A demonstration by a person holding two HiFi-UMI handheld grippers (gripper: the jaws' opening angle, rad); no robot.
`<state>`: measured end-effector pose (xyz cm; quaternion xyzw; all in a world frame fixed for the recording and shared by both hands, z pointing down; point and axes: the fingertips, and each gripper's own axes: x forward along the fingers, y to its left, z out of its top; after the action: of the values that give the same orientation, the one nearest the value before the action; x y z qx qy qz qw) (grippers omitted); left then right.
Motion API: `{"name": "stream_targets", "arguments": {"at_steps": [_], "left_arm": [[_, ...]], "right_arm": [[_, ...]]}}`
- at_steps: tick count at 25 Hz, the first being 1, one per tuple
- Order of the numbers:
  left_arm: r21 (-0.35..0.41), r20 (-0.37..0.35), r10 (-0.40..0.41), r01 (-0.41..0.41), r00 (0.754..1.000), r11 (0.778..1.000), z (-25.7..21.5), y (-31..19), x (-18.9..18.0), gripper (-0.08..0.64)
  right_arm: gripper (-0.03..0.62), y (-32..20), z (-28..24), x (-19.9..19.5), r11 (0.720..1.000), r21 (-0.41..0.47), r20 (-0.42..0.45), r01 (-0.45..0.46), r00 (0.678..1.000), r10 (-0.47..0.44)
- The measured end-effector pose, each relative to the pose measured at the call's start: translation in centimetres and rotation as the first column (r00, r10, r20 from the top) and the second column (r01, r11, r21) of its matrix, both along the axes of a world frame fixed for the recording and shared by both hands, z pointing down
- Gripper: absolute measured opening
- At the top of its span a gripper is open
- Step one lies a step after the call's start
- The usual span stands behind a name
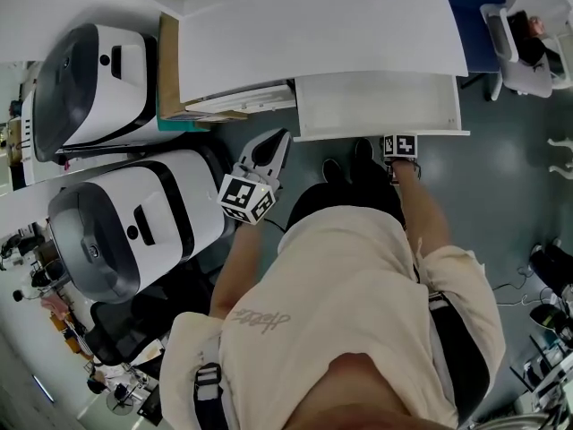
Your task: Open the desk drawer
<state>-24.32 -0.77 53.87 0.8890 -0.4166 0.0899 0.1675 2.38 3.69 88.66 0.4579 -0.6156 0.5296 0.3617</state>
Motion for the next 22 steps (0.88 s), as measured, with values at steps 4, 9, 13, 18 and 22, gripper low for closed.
{"name": "stream_targets", "arguments": {"at_steps": [4,9,13,18,22], "left_arm": [[-0.015,-0.006,0.003,-0.003,1.0,1.0,0.7,0.7,-0.4,0.002],[-0.021,-0.009,0.022,-0.022,1.0,1.0,1.1,1.5,0.4,0.002],[-0.029,-0.01,0.028,-0.028,1.0,0.999,1.1,1.7,1.5,0.002],[-0.034,-0.008,0.043,-0.043,0.999,0.998,0.8,1.3,4.0,0.002],[-0.012,-0.005,0.064,-0.064,0.998,0.998,0.1,1.1,6.3,0.002]], "right_arm": [[0.077,1.3,0.1,0.1,1.0,0.004,0.0,-0.01,1.0,0.01],[0.077,2.3,0.1,0.0,1.0,0.014,0.008,-0.005,1.0,0.005],[0.077,3.5,0.0,-0.1,1.0,0.004,0.018,-0.009,1.0,0.009],[0.078,4.5,0.0,0.1,1.0,-0.004,0.034,-0.009,0.999,0.009],[0.078,5.3,0.0,0.4,1.0,0.001,0.045,0.007,0.999,-0.007]]}}
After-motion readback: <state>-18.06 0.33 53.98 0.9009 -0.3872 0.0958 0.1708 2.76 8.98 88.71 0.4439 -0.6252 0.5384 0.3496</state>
